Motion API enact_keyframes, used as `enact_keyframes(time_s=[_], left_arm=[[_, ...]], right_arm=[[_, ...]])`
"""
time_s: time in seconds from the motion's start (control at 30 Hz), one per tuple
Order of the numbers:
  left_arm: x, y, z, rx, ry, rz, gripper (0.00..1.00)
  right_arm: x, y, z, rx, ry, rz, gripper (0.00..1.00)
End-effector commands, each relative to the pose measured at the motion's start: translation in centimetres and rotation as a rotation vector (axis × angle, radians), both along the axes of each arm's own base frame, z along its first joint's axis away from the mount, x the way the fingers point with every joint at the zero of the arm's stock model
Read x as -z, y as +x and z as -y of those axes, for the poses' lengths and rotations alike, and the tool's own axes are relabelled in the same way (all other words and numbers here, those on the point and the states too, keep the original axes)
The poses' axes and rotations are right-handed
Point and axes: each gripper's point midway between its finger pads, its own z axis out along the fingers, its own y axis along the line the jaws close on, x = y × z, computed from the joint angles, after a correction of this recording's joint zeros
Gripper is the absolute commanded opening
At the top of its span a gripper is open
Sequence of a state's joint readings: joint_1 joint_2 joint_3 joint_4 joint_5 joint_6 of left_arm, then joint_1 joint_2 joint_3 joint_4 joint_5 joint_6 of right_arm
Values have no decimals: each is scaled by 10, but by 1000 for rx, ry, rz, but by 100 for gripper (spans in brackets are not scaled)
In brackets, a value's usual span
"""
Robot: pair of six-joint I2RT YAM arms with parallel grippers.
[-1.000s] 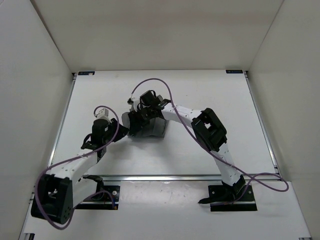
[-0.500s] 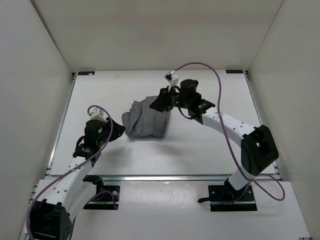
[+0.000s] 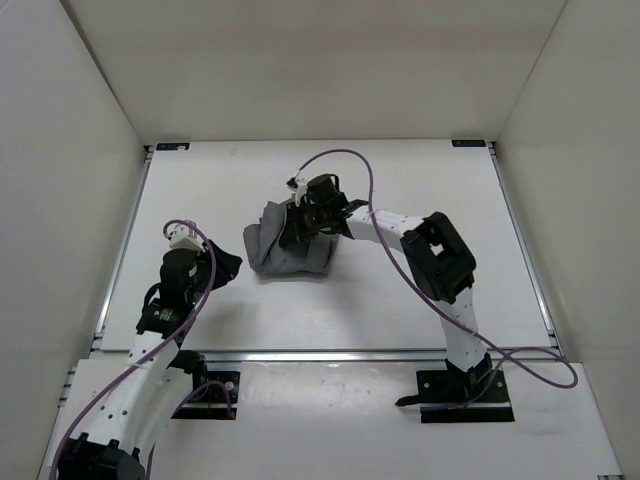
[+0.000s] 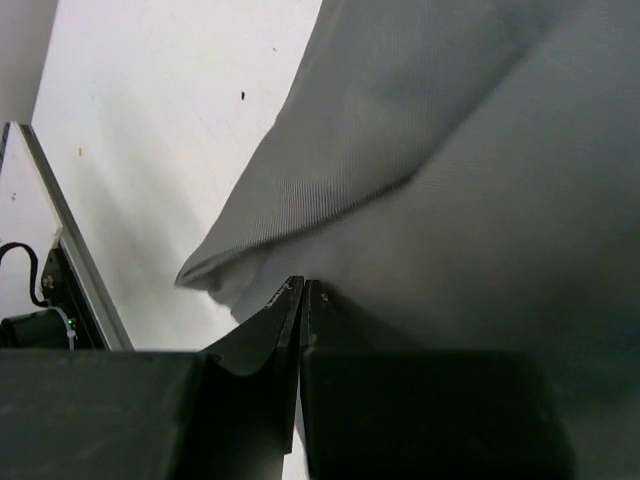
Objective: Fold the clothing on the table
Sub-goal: Fold the skirt
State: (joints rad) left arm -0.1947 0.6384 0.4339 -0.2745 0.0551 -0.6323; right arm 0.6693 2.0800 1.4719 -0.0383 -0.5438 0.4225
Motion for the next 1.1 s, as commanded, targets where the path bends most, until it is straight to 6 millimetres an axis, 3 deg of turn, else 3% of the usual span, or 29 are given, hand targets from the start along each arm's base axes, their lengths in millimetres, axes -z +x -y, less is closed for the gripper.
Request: enact_keyframes(time_s=[0.0,0.1,0.13,0.3,0.43,0.57,0.6,0.63,0.67,0.7,0.77,0.8,0.9,0.97,1.07], left_arm=[[0,-3,-5,-16,20,3,48],[-1,-4,-10,-33,39,6,48],[-2,-5,-11,-36,43,7,47],[0,-7,-15,-39,62,6,48],[-2,-9,-15,-33,69,6,48],[7,-10,-9,46,118,-46,51],[12,-14,-3,91,119,-75,62],[16,-16,0,140,141,-114,68],[13,-12,1,181,183,-130,88],[17,-12,2,208,213,-192,98],[22,-10,-9,214,327,-280,98],[33,-15,-13,226,363,-355,99],[37,-20,-19,259,417,-397,99],[32,-20,-14,283,411,-358,99],[23,-21,-4,315,400,-297,98]], right_arm=[[-13,16,-26,-20,42,25,0],[-13,28,-48,-52,42,26,0],[2,28,-50,-61,24,7,0],[-25,34,-78,-181,89,183,0],[-42,33,-69,-199,107,198,1],[-72,27,-32,-116,89,258,1],[-86,26,-17,-84,92,284,4],[-85,30,-1,-43,56,283,7],[-82,21,15,-29,10,252,9],[-83,24,32,-5,-27,256,13],[-67,14,65,10,-158,187,18],[-60,15,81,44,-206,172,19],[-47,1,125,99,-321,157,22],[-34,-9,145,130,-319,159,22],[-38,-12,165,188,-251,184,23]])
